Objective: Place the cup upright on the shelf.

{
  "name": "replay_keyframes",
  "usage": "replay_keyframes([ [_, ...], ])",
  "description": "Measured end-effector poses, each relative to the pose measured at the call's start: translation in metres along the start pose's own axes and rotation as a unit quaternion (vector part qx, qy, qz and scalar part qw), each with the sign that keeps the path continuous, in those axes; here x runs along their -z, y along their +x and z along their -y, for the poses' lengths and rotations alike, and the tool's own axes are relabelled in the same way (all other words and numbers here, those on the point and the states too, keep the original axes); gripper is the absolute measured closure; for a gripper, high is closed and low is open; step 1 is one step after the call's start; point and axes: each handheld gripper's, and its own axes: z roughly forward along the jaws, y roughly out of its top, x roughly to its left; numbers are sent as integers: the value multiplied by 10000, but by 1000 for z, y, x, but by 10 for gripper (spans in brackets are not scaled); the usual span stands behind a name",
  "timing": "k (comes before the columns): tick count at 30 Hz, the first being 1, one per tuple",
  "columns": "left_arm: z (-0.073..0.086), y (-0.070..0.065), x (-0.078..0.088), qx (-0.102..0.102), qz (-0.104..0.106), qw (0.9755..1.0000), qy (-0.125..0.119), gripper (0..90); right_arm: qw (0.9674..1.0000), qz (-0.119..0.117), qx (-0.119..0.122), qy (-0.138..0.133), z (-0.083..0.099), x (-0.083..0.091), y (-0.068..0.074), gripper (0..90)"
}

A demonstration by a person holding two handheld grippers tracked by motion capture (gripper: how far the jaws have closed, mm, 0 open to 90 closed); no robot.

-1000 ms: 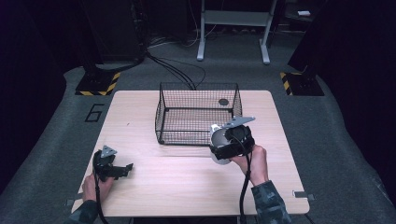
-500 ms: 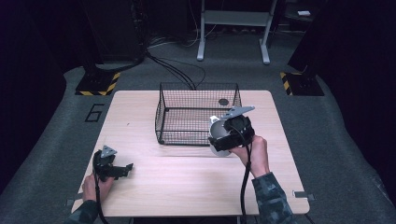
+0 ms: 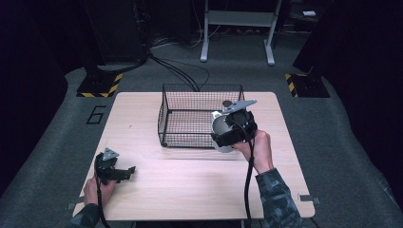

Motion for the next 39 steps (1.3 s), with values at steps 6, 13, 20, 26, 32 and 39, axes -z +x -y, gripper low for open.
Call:
replay_keyframes([
  [6, 0, 0, 0, -3, 2, 10000, 22, 2, 10000, 11, -11, -45, -8, -1, -3, 56],
  [13, 0, 0, 0, 0, 0, 10000, 0, 2, 10000, -18, -14, -7, -18, -3, -6, 56],
  [20, 0, 0, 0, 1, 0, 10000, -2, 2, 10000, -9, -8, -16, -25, -8, -11, 56],
  [26, 0, 0, 0, 1, 0, 10000, -1, 2, 10000, 0, -39, -21, -31, -11, -15, 55],
  [32, 0, 0, 0, -5, 2, 10000, 19, 2, 10000, 22, -55, -30, -37, -16, -22, 56],
  [39, -1, 0, -1, -2, -11, 10000, 3, 1, 9999, 43, -104, 23, -45, -25, -30, 56],
])
